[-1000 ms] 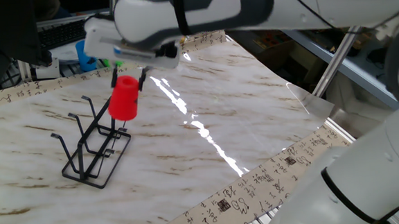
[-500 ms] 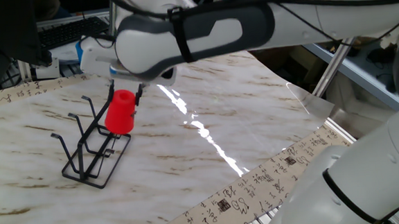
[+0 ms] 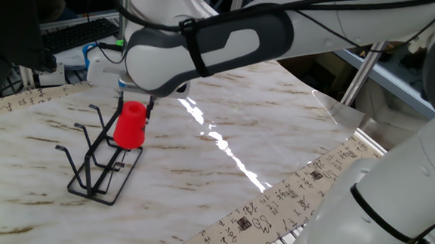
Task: Put the cup on the cup rack
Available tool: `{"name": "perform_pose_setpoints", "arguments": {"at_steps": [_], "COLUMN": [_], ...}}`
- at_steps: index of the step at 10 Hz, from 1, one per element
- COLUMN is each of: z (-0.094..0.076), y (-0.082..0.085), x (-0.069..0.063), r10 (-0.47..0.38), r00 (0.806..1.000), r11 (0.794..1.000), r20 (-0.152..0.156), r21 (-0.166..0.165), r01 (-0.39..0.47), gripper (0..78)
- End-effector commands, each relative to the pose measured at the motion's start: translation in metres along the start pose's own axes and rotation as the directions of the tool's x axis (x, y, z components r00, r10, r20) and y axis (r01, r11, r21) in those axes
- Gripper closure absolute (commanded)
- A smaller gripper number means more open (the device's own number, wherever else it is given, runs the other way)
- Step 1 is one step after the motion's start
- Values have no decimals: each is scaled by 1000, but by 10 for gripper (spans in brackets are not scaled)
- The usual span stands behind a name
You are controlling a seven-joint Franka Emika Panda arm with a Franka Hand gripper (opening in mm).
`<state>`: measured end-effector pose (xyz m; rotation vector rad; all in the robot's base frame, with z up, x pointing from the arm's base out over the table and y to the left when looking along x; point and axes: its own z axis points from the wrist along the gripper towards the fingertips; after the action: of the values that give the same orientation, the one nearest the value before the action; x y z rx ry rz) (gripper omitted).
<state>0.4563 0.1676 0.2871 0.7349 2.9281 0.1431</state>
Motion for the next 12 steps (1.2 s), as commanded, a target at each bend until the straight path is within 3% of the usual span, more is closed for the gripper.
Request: {"name": "perform_pose_setpoints", "arguments": {"at_steps": [1, 6, 7, 11, 12], "z": [9, 13, 13, 13, 13], "y": [0, 0, 0, 0, 0], "x": [-2, -2, -2, -2, -2], "r10": [-11, 9, 7, 16, 16], "r00": [1000, 1000, 1000, 999, 999], "r11": [1000, 1000, 999, 999, 999], "r20": [9, 15, 28, 29, 29], "r21": [4, 24, 46, 48, 48], "r01": [11, -9, -8, -17, -17], "gripper": [763, 763, 763, 763, 1]}}
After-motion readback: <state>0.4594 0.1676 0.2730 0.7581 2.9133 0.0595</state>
